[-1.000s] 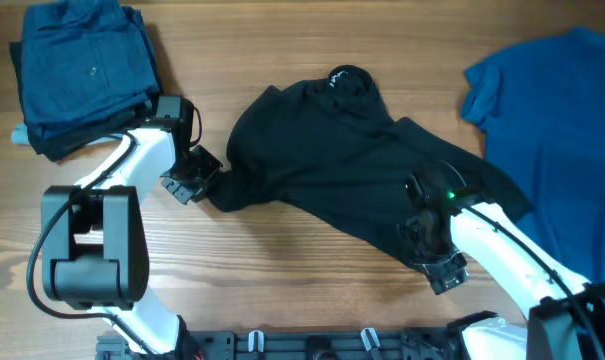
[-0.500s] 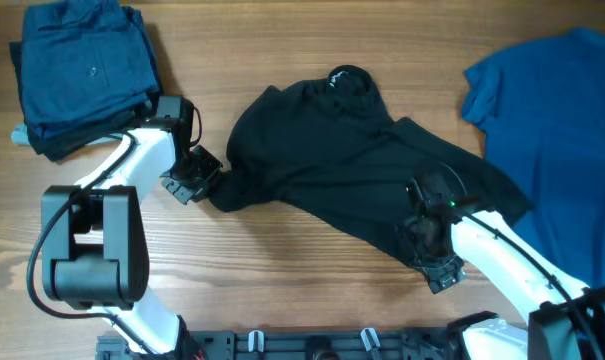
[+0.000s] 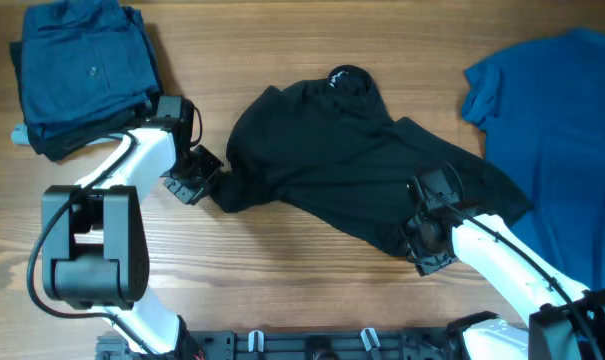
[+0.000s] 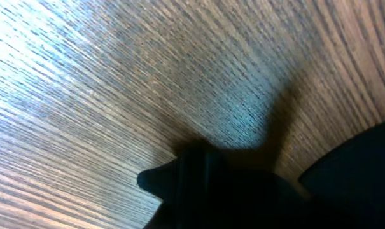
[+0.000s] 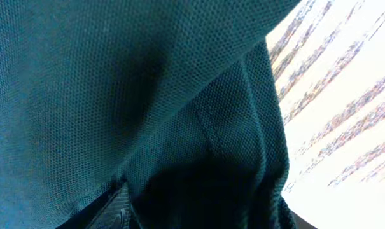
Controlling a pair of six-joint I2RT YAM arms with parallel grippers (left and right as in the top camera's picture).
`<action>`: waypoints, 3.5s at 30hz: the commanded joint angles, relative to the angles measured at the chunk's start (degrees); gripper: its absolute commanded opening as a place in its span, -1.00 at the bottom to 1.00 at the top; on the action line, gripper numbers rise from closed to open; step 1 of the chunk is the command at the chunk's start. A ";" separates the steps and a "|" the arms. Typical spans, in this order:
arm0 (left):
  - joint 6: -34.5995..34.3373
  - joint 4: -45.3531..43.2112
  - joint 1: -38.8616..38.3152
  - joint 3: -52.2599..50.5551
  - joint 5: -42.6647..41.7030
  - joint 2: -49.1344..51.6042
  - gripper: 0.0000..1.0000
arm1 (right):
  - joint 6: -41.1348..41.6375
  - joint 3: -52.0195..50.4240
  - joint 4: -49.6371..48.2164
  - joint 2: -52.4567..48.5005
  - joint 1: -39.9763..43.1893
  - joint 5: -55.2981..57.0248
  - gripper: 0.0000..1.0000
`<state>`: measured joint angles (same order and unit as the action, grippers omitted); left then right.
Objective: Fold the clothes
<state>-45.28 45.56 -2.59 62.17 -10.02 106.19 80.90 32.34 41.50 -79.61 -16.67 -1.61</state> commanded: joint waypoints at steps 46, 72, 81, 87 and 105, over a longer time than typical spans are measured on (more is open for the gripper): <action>-2.45 -10.49 -0.20 36.46 0.66 -25.44 -0.93 | -44.06 82.42 13.38 -7.93 -0.15 10.58 -0.91; 4.11 40.54 -0.20 58.58 11.32 2.08 -0.92 | -54.03 86.79 40.72 -31.36 13.81 -9.57 -0.91; 10.45 50.97 -4.31 58.53 9.90 1.90 0.18 | -56.96 86.79 50.66 -31.19 10.45 -4.33 -0.14; 7.30 49.68 -7.26 58.53 16.31 1.92 0.99 | -56.68 86.79 50.27 -31.19 10.54 -0.72 0.48; 7.52 42.12 -6.88 58.47 16.63 20.65 0.80 | -52.98 63.39 37.24 -31.61 10.34 -4.46 0.25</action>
<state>-36.97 87.00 -9.69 120.27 6.20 127.11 24.77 101.60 79.66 -111.63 -6.09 -4.89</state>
